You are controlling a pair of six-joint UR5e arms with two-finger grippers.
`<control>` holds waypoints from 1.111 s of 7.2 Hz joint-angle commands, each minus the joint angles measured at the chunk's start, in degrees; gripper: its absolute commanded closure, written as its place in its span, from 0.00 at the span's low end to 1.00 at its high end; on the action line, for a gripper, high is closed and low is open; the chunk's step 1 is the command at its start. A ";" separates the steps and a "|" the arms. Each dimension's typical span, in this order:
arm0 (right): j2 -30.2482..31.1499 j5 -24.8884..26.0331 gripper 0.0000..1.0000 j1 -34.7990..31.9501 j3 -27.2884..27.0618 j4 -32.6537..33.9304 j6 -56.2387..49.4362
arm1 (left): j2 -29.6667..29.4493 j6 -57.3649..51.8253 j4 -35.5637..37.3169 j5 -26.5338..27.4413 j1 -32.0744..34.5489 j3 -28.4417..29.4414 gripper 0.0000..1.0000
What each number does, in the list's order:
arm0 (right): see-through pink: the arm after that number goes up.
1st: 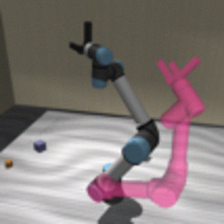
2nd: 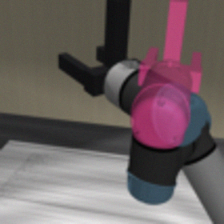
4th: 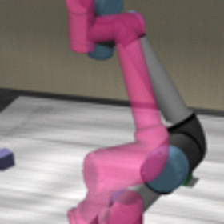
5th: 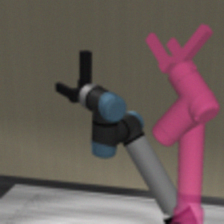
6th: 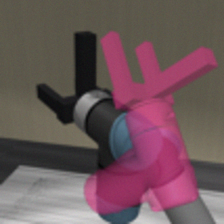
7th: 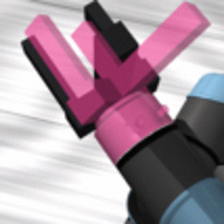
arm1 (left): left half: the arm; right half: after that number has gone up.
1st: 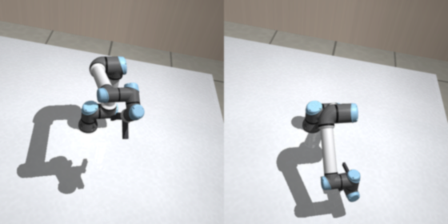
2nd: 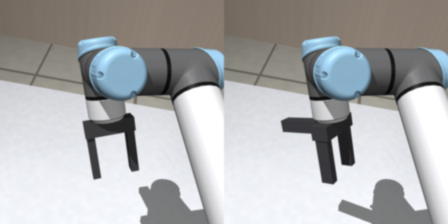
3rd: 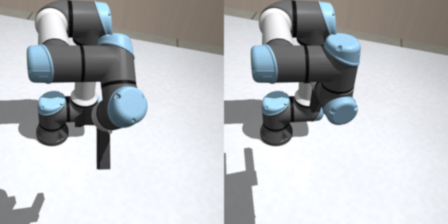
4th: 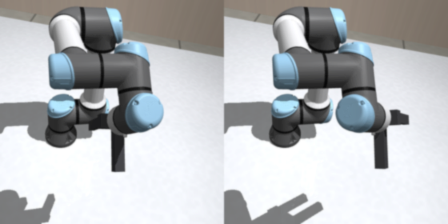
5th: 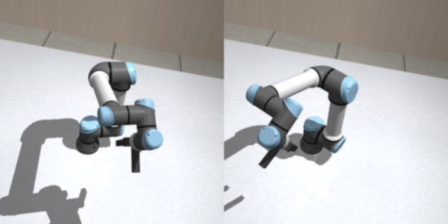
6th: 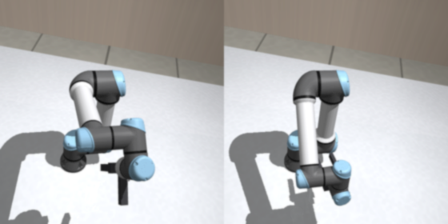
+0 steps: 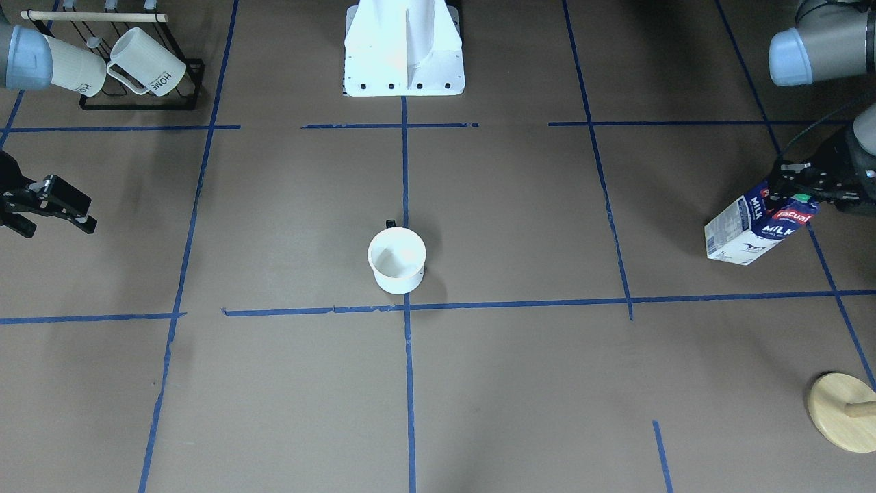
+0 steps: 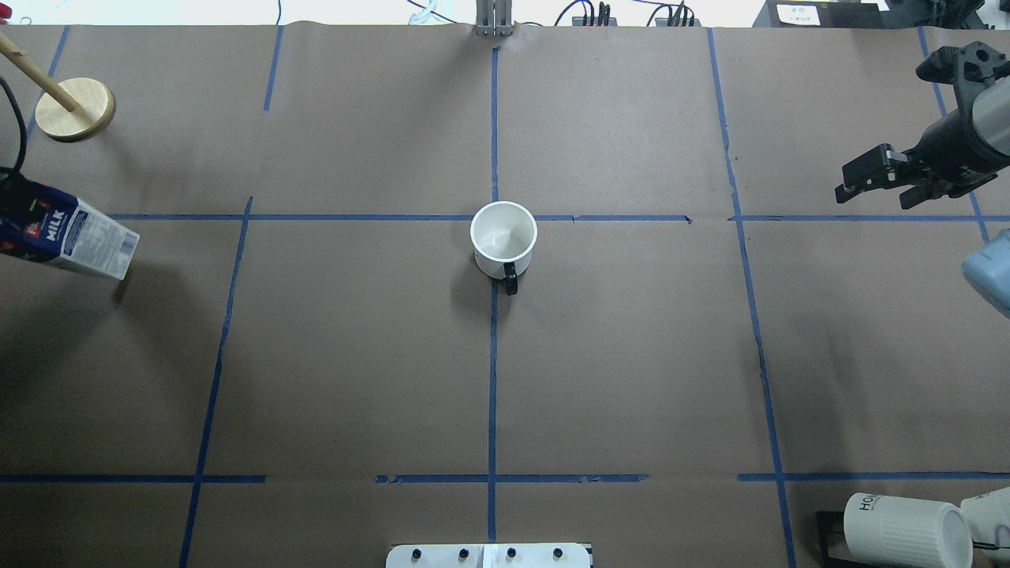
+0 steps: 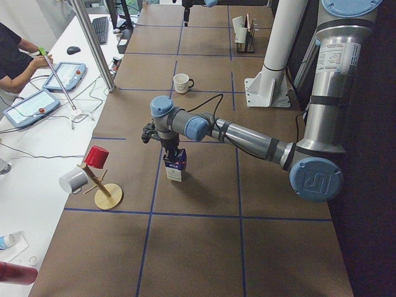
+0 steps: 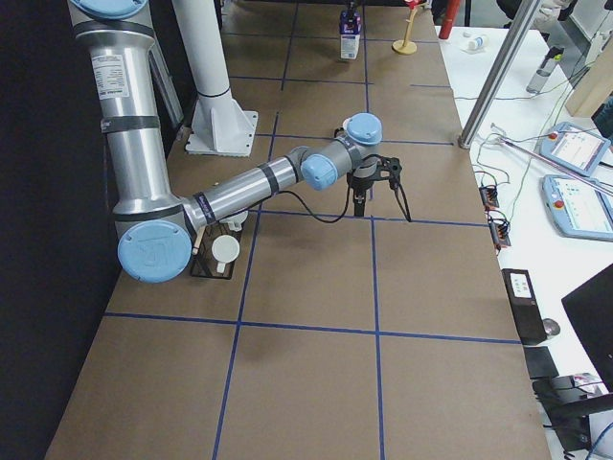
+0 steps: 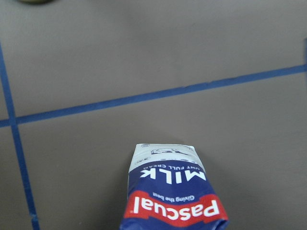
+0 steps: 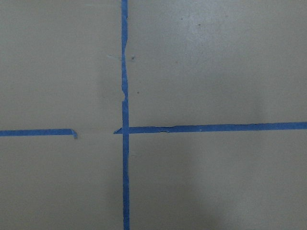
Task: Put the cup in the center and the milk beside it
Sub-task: 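Reach the left gripper down and grasp the milk carton, then carry the milk carton with the left gripper beside the white mug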
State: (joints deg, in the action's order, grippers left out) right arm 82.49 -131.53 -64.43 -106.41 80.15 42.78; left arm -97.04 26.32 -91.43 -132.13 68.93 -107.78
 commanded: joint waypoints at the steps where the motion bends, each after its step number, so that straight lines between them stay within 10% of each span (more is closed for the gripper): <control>1: 0.39 -0.13 0.00 -0.08 -0.29 0.00 -0.24 | -9.08 20.86 1.08 0.20 -6.90 -4.63 0.96; 5: 1.01 -0.13 0.00 -0.08 -0.99 0.00 -0.24 | -41.23 37.92 12.42 8.37 -26.81 14.72 0.94; 8: 1.18 -0.04 0.00 -0.08 -1.08 0.00 -0.15 | -43.93 37.49 11.54 12.51 -27.88 19.62 0.94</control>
State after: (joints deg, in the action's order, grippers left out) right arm 83.63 -131.58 -64.51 -107.49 80.13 42.59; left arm -140.05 63.82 -79.67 -120.25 41.37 -89.61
